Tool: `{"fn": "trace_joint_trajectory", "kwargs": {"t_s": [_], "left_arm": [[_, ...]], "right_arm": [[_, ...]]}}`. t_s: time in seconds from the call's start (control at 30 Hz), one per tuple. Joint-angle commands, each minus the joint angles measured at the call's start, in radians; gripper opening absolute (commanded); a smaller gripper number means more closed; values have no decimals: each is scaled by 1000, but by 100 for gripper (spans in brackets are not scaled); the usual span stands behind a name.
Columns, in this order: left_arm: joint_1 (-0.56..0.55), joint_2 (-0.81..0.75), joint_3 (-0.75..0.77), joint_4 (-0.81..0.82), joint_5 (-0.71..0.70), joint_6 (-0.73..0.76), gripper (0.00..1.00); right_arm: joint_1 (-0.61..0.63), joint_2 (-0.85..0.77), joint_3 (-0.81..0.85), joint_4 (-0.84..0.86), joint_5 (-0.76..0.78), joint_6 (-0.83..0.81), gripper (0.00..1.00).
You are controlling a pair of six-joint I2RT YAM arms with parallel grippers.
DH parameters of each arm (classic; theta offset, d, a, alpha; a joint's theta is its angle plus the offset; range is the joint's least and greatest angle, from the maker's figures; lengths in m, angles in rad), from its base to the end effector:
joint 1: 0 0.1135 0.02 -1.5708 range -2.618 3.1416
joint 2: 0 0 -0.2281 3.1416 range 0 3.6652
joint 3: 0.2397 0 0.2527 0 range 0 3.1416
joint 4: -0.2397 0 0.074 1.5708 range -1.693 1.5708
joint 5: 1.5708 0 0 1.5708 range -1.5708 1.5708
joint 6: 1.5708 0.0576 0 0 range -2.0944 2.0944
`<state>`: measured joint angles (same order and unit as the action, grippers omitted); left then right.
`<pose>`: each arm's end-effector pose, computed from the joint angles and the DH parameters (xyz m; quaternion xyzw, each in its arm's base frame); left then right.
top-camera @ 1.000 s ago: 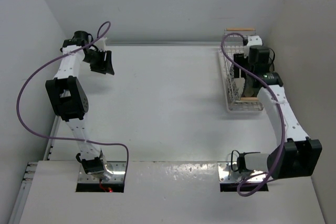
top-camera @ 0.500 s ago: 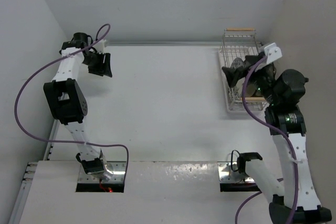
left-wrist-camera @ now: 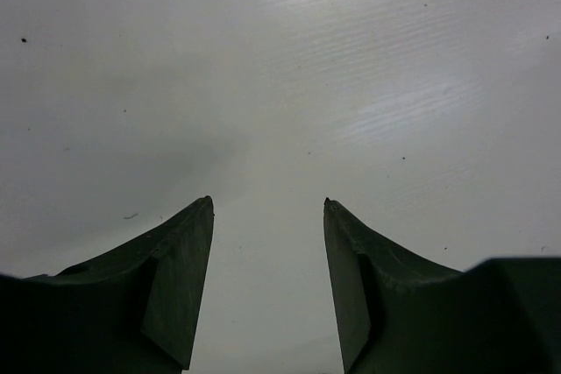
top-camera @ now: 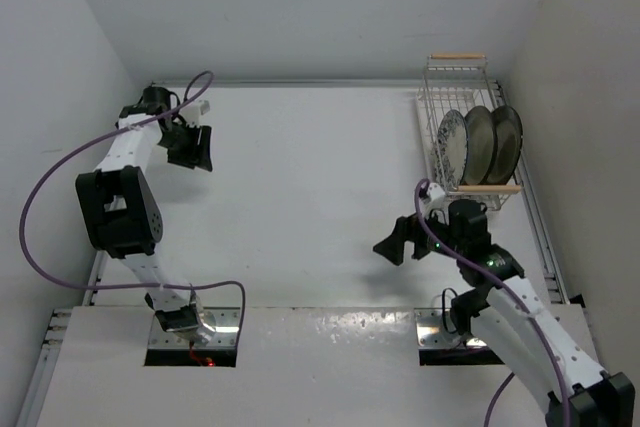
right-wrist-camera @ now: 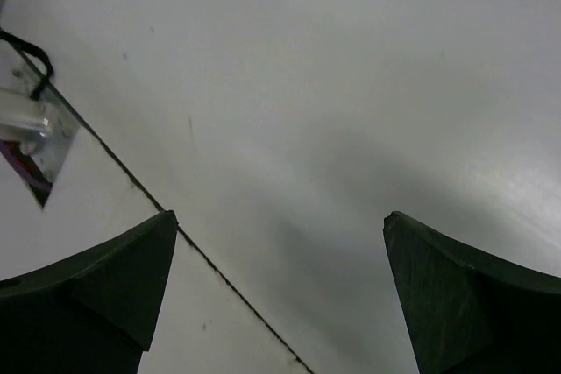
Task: Load the plates into the dish rack
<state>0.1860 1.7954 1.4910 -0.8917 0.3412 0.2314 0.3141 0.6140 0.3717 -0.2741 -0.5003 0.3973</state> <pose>0.3671 0.0495 0.2002 0.0536 0.9673 -0.1252 0.2141 0.1765 0.0864 0.1828 -0.0896 0.8418 0.3703 0.3824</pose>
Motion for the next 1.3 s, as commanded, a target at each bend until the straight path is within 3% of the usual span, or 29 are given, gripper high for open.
{"fn": "trace_joint_trajectory", "kwargs": {"t_s": [0.0,0.2,0.77,1.27], "left_arm": [[12,-86,-49,72,-30,3,58],[12,-125,-140,116,-73,-6,58],[12,-134,-185,137,-64,-15,58],[12,-134,-186,137,-54,-15,58]], "right_arm": [[68,-62,-85,-2,164,71,100],[103,-137,-185,-20,229,141,100],[105,-206,-146,-82,373,305,100],[106,-108,-48,-178,499,453,100]]}}
